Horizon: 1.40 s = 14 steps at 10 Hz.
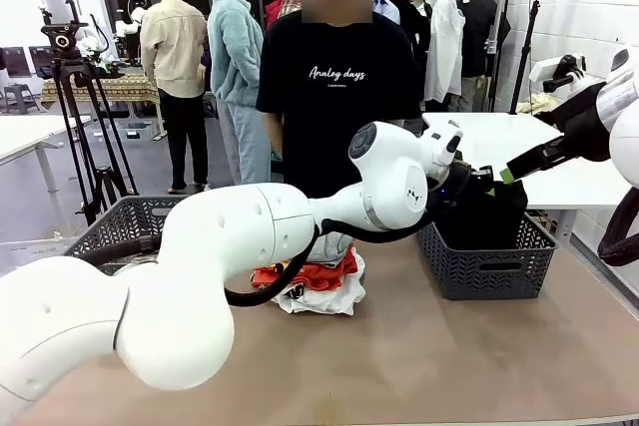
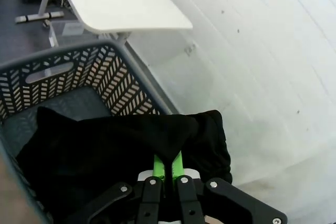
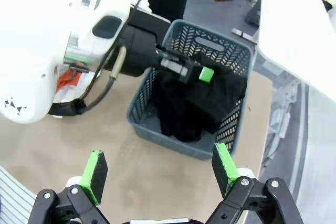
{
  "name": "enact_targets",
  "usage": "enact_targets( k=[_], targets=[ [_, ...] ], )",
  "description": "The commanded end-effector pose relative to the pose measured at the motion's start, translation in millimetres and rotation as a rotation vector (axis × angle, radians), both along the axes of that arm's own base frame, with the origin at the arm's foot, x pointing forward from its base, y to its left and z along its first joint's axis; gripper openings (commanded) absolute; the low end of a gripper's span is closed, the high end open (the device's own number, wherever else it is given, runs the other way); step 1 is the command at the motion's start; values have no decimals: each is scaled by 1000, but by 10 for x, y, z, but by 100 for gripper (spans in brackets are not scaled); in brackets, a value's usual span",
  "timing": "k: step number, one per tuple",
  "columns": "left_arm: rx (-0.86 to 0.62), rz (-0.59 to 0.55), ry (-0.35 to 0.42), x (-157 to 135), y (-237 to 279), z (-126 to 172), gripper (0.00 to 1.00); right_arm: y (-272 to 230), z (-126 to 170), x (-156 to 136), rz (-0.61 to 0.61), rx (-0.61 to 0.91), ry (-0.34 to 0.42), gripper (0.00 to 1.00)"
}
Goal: Sort the tops and bottoms.
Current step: Sort the clothes according to human instructions.
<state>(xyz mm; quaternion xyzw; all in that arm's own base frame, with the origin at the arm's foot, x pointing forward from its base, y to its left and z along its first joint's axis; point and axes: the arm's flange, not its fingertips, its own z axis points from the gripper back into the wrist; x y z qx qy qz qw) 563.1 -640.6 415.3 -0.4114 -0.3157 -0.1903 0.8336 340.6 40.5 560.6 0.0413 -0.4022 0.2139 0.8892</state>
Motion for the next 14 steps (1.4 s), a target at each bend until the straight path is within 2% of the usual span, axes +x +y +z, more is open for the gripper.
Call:
enact_targets(
  k=[1, 3, 7, 9, 10, 14],
  targets=[
    [95, -40, -56, 253, -367, 246, 0, -6, -10, 8, 7, 13, 5, 100],
    [178, -53, -100, 282, -387, 219, 0, -6, -10, 8, 7, 13, 5, 100],
    [233, 56, -105, 450, -393, -88, 0, -6, -10, 8, 7, 13, 5, 100],
    [280, 61, -132, 494, -446, -149, 0, -6, -10, 8, 7, 13, 5, 100],
    [292, 55, -119, 499, -467, -174, 0, -6, -10, 8, 7, 13, 5, 100],
    [295, 60, -162, 513, -427, -137, 74, -6, -10, 8, 7, 13, 5, 100]
  ],
)
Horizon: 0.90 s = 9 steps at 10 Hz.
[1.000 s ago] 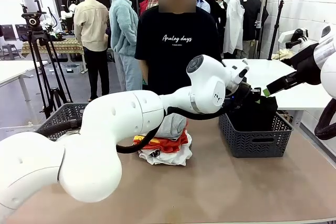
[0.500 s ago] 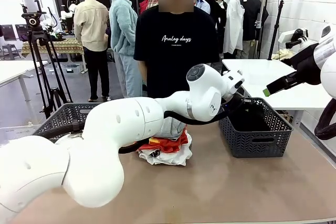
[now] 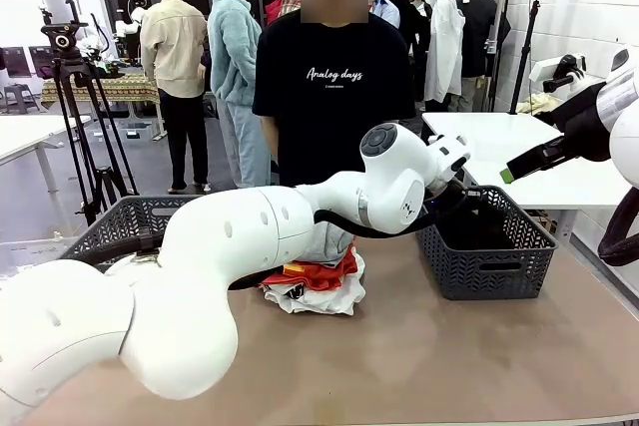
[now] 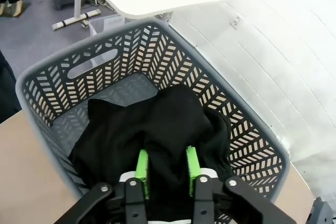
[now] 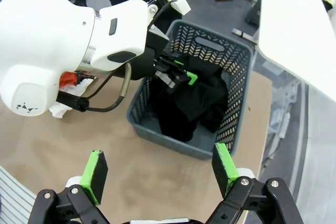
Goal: Sort the tops and bottoms.
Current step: Sort the clothes according to human instructions.
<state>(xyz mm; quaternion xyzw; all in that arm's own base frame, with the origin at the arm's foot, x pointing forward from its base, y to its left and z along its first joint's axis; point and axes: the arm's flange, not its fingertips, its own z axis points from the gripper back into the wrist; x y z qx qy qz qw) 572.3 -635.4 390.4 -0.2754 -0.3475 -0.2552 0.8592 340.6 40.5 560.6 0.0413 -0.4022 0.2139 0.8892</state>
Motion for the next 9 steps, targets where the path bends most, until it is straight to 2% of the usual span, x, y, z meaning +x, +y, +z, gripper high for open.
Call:
enact_targets(
  k=[1, 2, 6, 9],
  targets=[
    [9, 49, -27, 426, -465, 134, 92, -6, -10, 8, 7, 13, 5, 100],
    [6, 51, -29, 426, -447, 151, 100, -6, -10, 8, 7, 13, 5, 100],
    [-31, 46, -36, 415, -368, 276, 100, -6, -10, 8, 7, 13, 5, 100],
    [-91, 80, 8, 315, -135, 415, 100, -6, -10, 8, 7, 13, 5, 100]
  ],
)
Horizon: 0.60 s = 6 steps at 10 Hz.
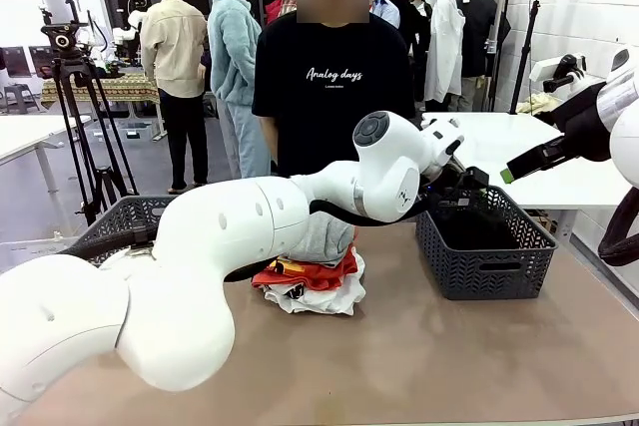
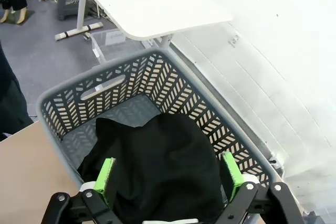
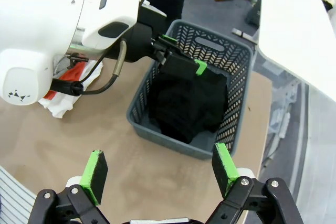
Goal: Sort the tops and bottoms.
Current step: Sort the clothes according to human instructions, then lift clothes from the center of the table with your right hand.
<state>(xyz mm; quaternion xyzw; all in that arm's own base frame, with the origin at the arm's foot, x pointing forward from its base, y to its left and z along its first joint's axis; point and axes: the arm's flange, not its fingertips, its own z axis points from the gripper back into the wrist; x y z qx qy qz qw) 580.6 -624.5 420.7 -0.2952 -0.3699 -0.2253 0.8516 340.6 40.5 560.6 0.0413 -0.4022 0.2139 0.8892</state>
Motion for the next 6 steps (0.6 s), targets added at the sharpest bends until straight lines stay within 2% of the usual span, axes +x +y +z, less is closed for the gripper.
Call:
enact_targets(
  k=[1, 6],
  targets=[
    [16, -13, -8, -19, -23, -44, 100, -6, -10, 8, 7, 13, 5, 100],
    [16, -13, -8, -19, -23, -44, 100, -6, -10, 8, 7, 13, 5, 100]
  ],
)
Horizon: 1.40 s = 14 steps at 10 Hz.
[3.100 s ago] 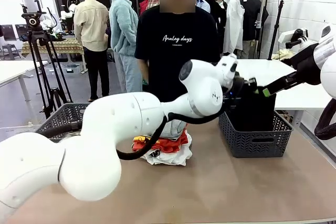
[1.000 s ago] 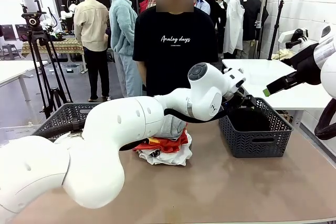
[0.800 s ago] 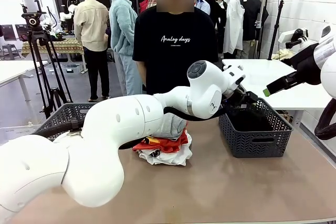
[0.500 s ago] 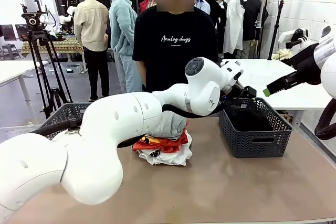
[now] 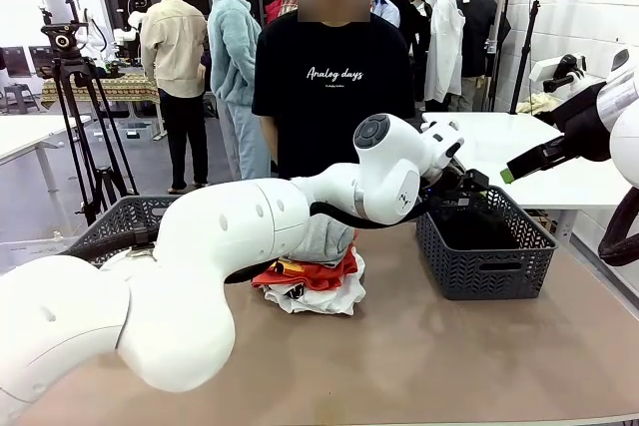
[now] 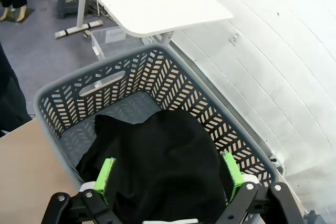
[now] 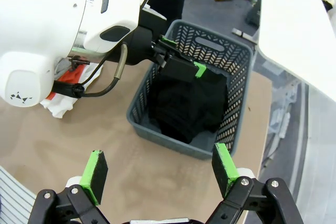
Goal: Sort the tops and bottoms.
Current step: Lift clothes from the center of the table with your right hand.
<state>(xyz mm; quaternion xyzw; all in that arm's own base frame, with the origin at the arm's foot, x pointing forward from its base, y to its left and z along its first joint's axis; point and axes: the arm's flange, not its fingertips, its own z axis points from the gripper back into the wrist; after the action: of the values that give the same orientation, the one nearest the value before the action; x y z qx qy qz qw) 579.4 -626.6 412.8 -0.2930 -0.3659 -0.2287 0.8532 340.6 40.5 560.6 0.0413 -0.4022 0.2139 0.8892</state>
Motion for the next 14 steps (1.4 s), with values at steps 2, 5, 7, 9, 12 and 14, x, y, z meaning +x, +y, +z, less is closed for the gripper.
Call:
enact_targets(
  k=[2, 5, 7, 9, 12, 14],
  targets=[
    [7, -8, -13, -8, -3, 35, 100, -6, -10, 8, 7, 13, 5, 100],
    [7, -8, -13, -8, -3, 35, 100, -6, -10, 8, 7, 13, 5, 100],
    [0, 0, 0, 0, 0, 1, 100, -6, -10, 8, 7, 13, 5, 100],
    [154, -16, -78, -167, 434, 461, 100, -6, -10, 8, 7, 13, 5, 100],
    [273, -80, -133, -312, 917, 1117, 100, -6, -10, 8, 7, 13, 5, 100],
    [424, -178, -13, -496, 1339, 1539, 100, -6, -10, 8, 7, 13, 5, 100]
  ],
)
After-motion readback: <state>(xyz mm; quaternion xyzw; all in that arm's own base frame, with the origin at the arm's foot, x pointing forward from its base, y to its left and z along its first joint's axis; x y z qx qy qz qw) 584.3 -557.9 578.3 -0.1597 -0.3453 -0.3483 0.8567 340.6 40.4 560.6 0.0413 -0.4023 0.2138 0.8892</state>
